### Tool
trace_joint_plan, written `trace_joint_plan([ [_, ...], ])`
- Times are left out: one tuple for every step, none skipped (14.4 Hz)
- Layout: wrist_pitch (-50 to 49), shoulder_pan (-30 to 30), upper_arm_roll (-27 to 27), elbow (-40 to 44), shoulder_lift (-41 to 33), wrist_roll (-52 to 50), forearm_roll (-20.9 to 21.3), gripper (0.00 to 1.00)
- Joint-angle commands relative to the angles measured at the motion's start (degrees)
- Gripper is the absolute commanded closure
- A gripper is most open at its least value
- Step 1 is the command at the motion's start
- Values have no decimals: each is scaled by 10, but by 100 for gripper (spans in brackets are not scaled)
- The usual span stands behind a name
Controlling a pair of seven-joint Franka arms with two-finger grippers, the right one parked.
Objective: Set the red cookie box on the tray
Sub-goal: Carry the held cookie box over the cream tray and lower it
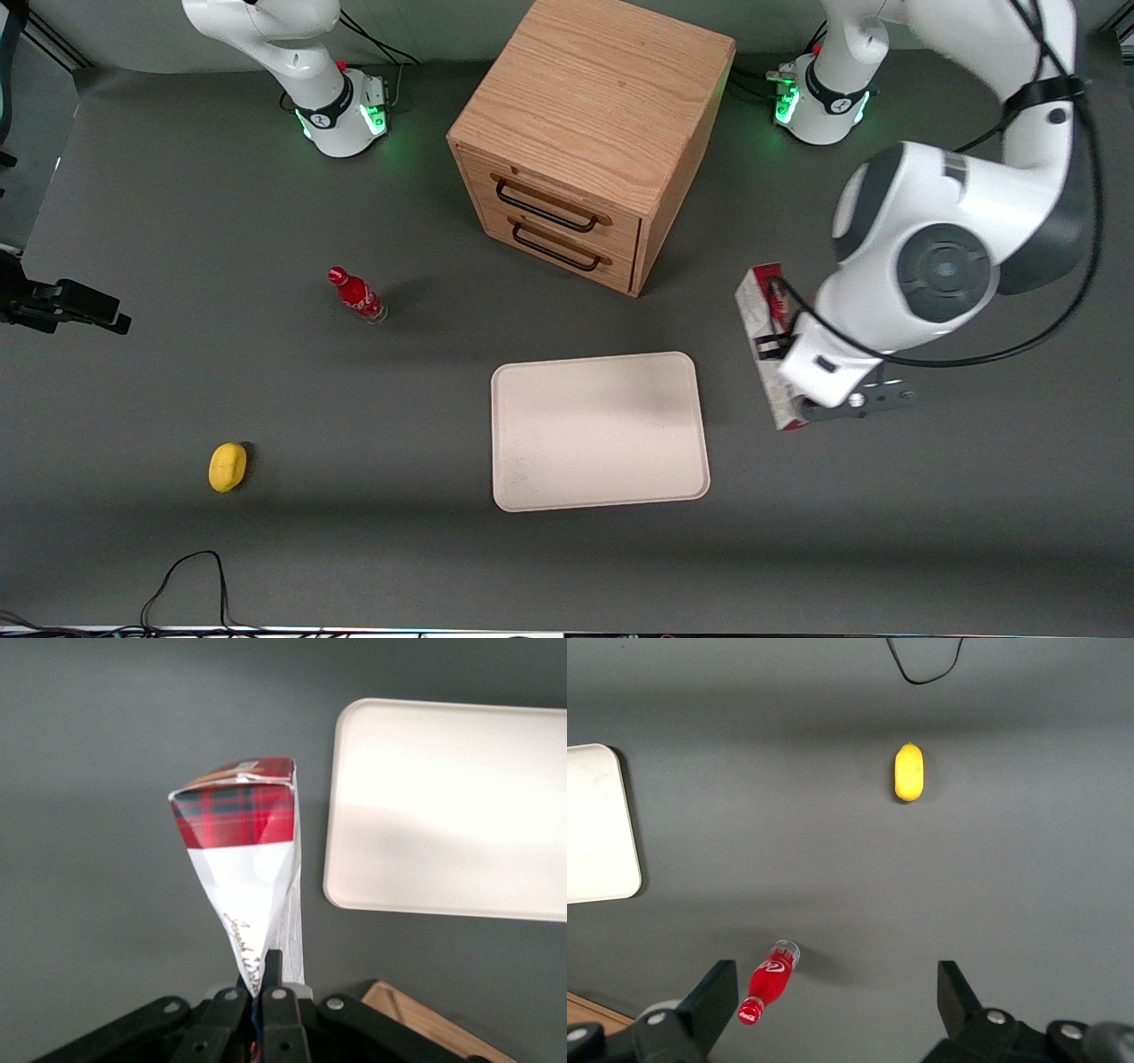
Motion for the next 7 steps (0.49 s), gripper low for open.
trace_joint_plan([
  [-17,-22,2,122,105,25,-8,100],
  [4,-31,-2,125,117,29,-7,100],
  [29,-36,-4,124,132,24,-8,100],
  [54,-44,-6,124,146,21,-7,100],
  [79,-48,-6,120,160,18,-7,100],
  [102,-52,-5,117,175,9,-7,100],
  [124,-54,-4,113,191,6,-7,100],
])
